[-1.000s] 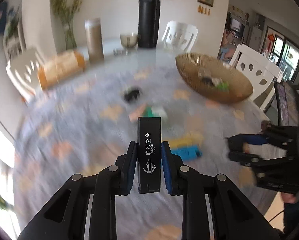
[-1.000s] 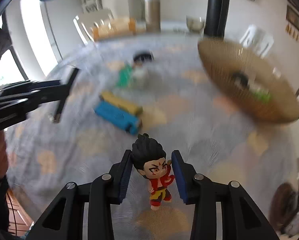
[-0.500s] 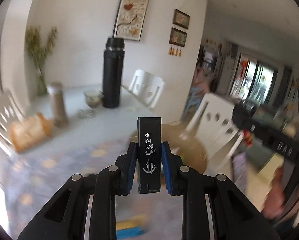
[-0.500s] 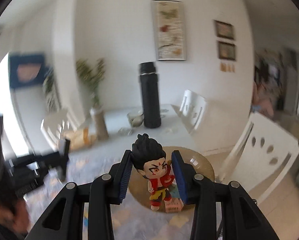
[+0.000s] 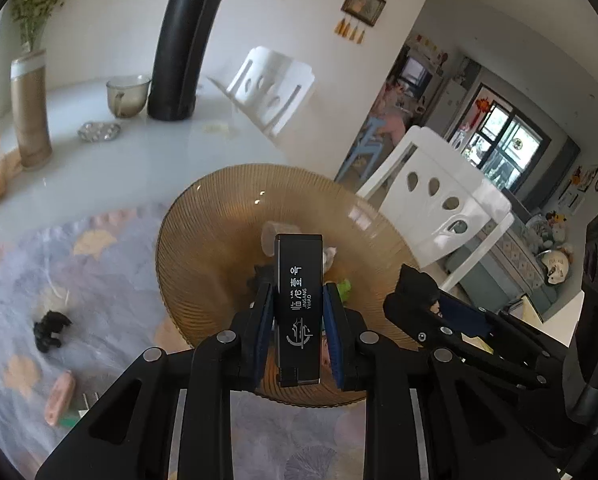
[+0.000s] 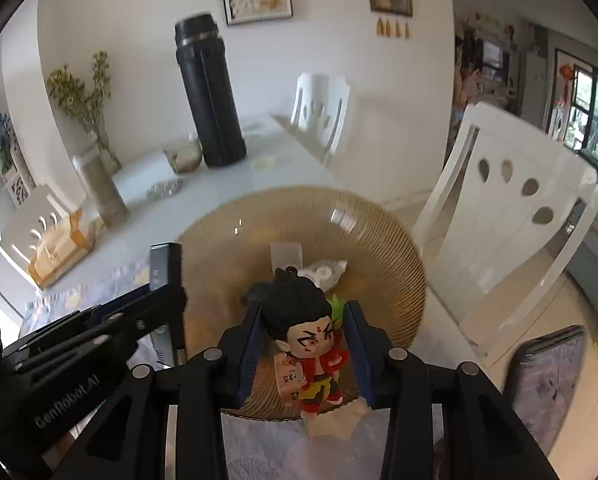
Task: Organize rigid objects
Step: 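Carry both items over the amber bowl and open both grippers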
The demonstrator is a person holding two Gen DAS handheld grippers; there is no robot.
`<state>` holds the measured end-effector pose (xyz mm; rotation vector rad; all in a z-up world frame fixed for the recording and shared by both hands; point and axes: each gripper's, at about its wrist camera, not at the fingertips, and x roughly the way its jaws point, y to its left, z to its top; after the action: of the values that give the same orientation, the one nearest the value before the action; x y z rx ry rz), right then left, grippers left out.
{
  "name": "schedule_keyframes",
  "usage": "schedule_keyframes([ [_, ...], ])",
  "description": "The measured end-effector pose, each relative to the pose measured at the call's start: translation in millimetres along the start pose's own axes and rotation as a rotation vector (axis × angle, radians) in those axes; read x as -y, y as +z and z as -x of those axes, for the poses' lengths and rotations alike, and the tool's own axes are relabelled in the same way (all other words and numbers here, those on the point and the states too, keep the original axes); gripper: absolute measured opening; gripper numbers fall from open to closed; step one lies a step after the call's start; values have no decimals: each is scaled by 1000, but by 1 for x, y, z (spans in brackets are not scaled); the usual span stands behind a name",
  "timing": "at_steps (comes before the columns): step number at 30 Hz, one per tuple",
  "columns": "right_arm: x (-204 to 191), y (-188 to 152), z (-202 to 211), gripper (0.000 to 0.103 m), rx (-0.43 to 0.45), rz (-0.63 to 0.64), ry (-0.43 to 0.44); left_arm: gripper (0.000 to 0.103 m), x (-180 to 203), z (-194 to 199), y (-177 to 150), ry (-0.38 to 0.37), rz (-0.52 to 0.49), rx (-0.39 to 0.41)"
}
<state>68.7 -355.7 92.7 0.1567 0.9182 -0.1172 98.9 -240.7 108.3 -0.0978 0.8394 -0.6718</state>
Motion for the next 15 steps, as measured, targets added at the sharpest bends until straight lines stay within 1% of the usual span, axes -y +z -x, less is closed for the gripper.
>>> schedule_keyframes([
  [2, 3, 1, -6, 39, -18, -16, 19, 33, -3, 1, 2, 16, 13, -5],
  [3, 6, 2, -10, 39, -26, -25, 28, 42, -5, 5, 3, 32, 22, 2],
  [4, 8, 2, -10, 41, -32, -34, 38, 46, -7, 11, 3, 34, 28, 12],
  [6, 10, -1, 0, 52, -9, -41, 62, 46, -11, 32, 5, 14, 49, 38],
  [8, 5, -1, 19, 52, 44, -23, 73, 46, -12, 55, 4, -3, 48, 71],
  [9, 1, -1, 28, 52, 64, -9, 78, 46, -11, 66, 4, 3, 43, 92],
  [11, -10, -2, 47, 52, 102, 24, 92, 50, -10, 95, 3, 21, 36, 144],
  [12, -15, -3, 54, 53, 111, 35, 106, 53, -10, 113, 0, 25, 38, 172],
  [13, -23, -5, 63, 53, 113, 55, 131, 58, -10, 125, -1, 27, 42, 192],
  [14, -29, -7, 68, 54, 111, 68, 148, 60, -11, 137, -2, 30, 44, 215],
  [15, -35, -9, 73, 54, 110, 81, 168, 60, -11, 157, -8, 45, 41, 255],
])
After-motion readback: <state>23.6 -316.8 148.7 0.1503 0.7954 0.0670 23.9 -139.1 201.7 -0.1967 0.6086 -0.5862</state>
